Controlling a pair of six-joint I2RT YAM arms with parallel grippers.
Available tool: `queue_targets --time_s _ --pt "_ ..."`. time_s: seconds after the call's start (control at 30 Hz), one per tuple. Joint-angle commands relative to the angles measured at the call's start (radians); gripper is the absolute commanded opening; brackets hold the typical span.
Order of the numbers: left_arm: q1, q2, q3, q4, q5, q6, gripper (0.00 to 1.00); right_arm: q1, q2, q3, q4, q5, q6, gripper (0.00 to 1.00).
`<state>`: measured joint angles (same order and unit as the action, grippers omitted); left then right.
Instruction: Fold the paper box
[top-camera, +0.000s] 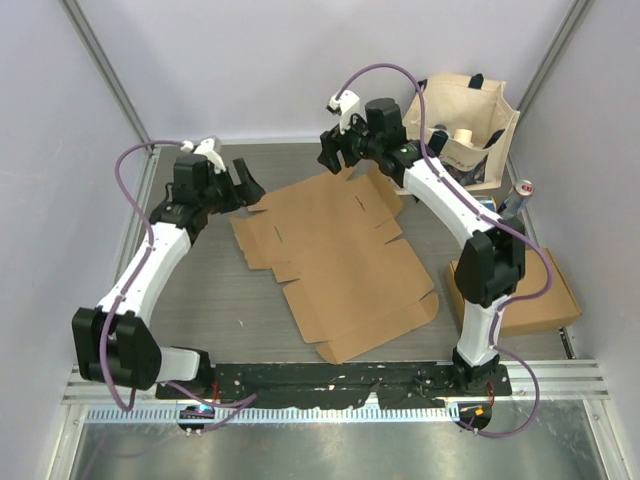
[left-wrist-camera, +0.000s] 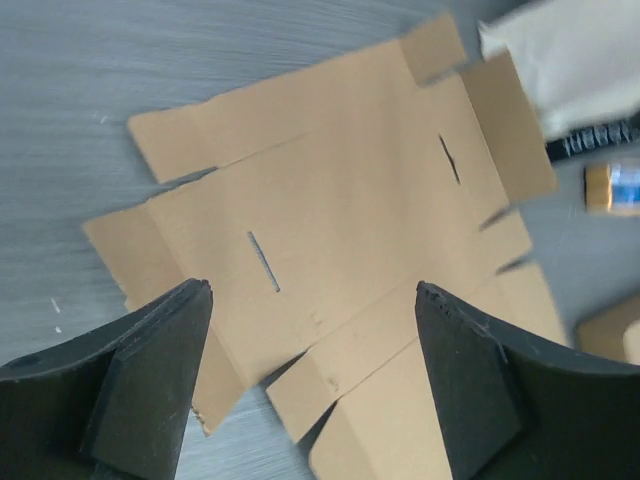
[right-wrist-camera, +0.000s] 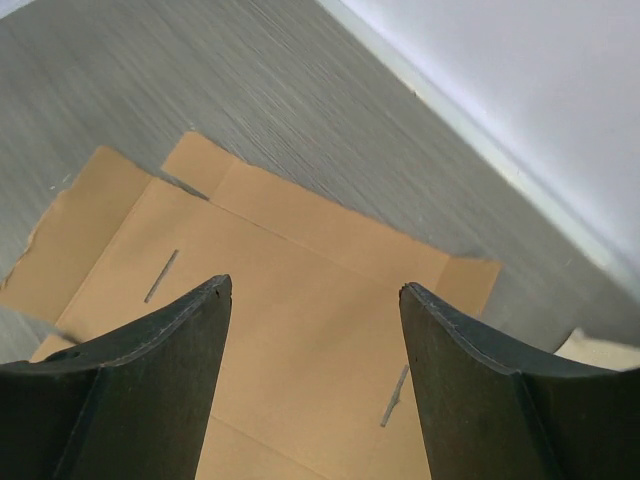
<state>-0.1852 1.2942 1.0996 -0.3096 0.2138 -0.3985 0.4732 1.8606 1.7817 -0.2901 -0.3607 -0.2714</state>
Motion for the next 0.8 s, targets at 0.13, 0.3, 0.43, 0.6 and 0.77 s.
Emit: queue_targets --time_s 0.13,0.3,0.43,0.6,0.77 --pt "0.164 0.375 0.127 0.012 -0.047 -0.371 0.77 -0.021 0.037 0.001 0.090 0.045 0.245 0.73" --pt "0.167 0.580 0.256 0.035 -0.024 -0.367 0.63 -0.019 0.028 -0.022 0.123 0.029 0.215 0.73" --pt "0.167 0.660 0.284 0.067 -0.022 -0.376 0.53 -0.019 0.035 0.002 0.108 0.029 0.193 0.73" --pt "0.167 0.746 0.310 0.121 0.009 -0.402 0.47 -0.019 0.051 -0.008 0.137 0.020 0.196 0.73" --pt "0.165 0.812 0.350 0.158 0.096 -0.381 0.25 -0.019 0.094 -0.031 0.193 -0.043 0.205 0.73"
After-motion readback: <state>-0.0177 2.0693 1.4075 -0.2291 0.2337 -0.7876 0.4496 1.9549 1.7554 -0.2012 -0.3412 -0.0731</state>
